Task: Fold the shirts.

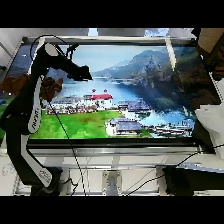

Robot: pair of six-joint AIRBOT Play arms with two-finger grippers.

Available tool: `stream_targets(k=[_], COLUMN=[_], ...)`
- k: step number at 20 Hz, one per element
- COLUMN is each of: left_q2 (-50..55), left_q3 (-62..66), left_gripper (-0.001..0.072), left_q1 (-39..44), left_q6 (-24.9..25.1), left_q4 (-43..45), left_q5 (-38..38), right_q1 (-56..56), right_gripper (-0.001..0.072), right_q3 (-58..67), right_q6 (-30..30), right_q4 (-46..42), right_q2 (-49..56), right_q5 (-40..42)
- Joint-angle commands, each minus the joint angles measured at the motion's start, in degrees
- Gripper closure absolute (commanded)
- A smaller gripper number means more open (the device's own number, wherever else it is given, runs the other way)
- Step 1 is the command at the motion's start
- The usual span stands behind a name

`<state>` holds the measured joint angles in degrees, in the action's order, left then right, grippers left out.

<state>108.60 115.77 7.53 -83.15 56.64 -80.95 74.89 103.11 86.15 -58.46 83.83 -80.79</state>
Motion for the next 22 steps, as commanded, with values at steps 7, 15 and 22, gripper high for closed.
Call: stream_targets(k=[7,15,22], left_q2=[0.0,-0.9,-8.9], left_q3=[0.0,2.6,2.7], left_gripper=[0.035,0.035,0.0341], left_q1=[0.0,-6.2,-22.9], left_q6=[1.0,5.6,5.6], left_q4=[-2.6,2.2,28.9], left_q5=[9.2,24.5,10.8], right_q1=[-0.4,-22.7,-53.3], right_gripper=[0.0244,0.045,0.0446], right_q3=[0.0,-0.1,-0.1], right_q6=[6.0,-1.2,-12.6], right_q4=[15.1,18.2,4.0], right_q2=[0.0,0.0,0.0], right_q5=[2.9,-5.6,-3.0])
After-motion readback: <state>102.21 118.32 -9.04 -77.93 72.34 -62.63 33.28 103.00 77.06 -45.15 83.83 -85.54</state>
